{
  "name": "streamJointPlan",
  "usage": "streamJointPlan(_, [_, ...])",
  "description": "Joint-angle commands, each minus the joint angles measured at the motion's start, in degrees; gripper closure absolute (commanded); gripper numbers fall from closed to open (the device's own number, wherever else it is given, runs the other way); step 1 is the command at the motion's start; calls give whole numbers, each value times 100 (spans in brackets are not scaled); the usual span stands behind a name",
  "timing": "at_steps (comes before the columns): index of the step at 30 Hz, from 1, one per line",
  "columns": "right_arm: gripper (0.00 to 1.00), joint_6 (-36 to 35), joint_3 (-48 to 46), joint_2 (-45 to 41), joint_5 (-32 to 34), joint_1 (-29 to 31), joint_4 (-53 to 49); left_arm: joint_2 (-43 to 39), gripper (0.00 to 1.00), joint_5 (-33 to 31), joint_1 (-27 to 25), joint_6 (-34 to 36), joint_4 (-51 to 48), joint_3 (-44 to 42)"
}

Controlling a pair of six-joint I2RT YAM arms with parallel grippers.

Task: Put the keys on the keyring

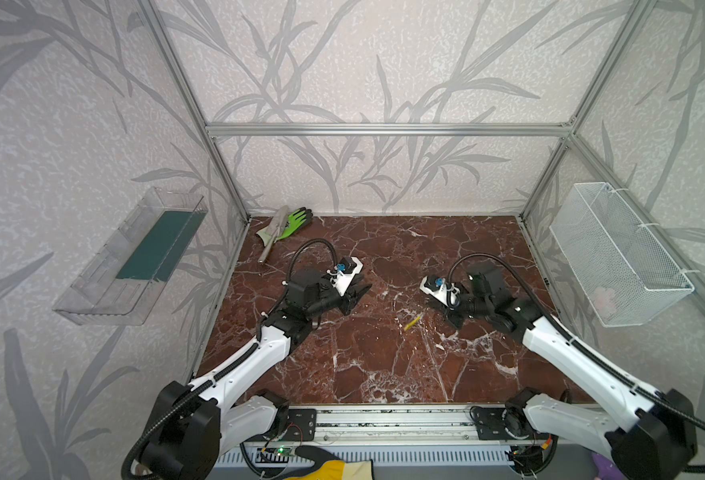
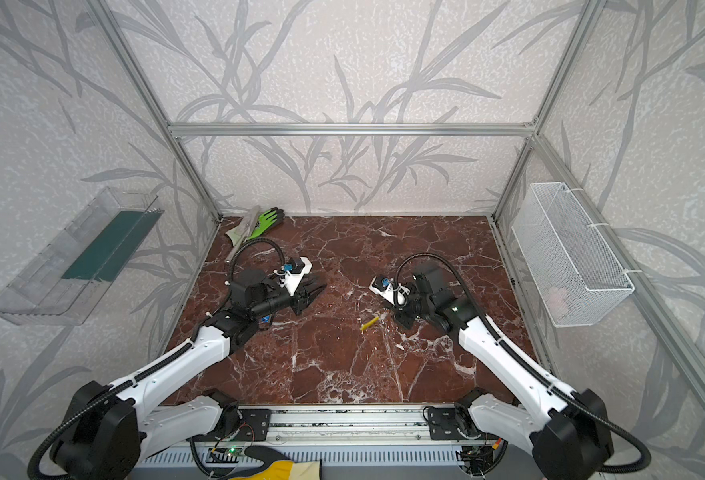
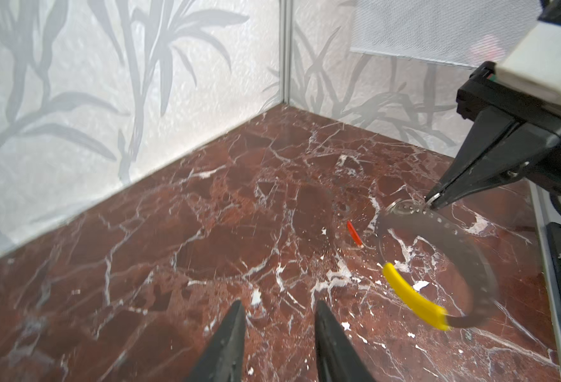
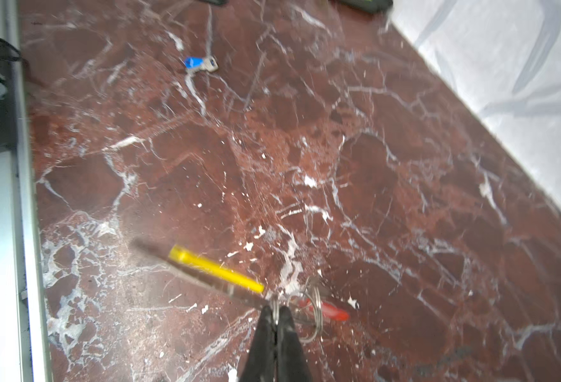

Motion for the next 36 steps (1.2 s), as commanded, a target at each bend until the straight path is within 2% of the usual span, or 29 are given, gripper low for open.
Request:
streamJointPlan(1, [100, -324, -164, -304, -902, -170, 788, -159, 63, 896, -255, 680, 218, 425])
streamJointPlan(3, [100, -451, -75, -323, -1202, -234, 615, -154, 63, 1007, -464, 959, -50, 596])
streamJointPlan(8, [100, -543, -33, -380, -1396, -244, 473, -9, 63, 1063, -1041, 1686, -803, 926])
streamJointPlan(15, [100, -577, -210, -604, -1792, -245, 713, 180, 63, 1039, -1453, 2043, -1102, 1012])
streamJointPlan(21, [100, -572, -218, -613, -2117, -249, 683, 338, 63, 758, -1676, 2479, -1311, 1114])
streamJointPlan(29, [100, -553, -284, -639, -2328, -250, 708, 572, 69, 488, -1945, 2680, -1204, 1272])
streamJointPlan(36, [100, -485, -339, -613, -2329, -246, 809, 831, 70, 472, -2051, 2767, -1240, 1456])
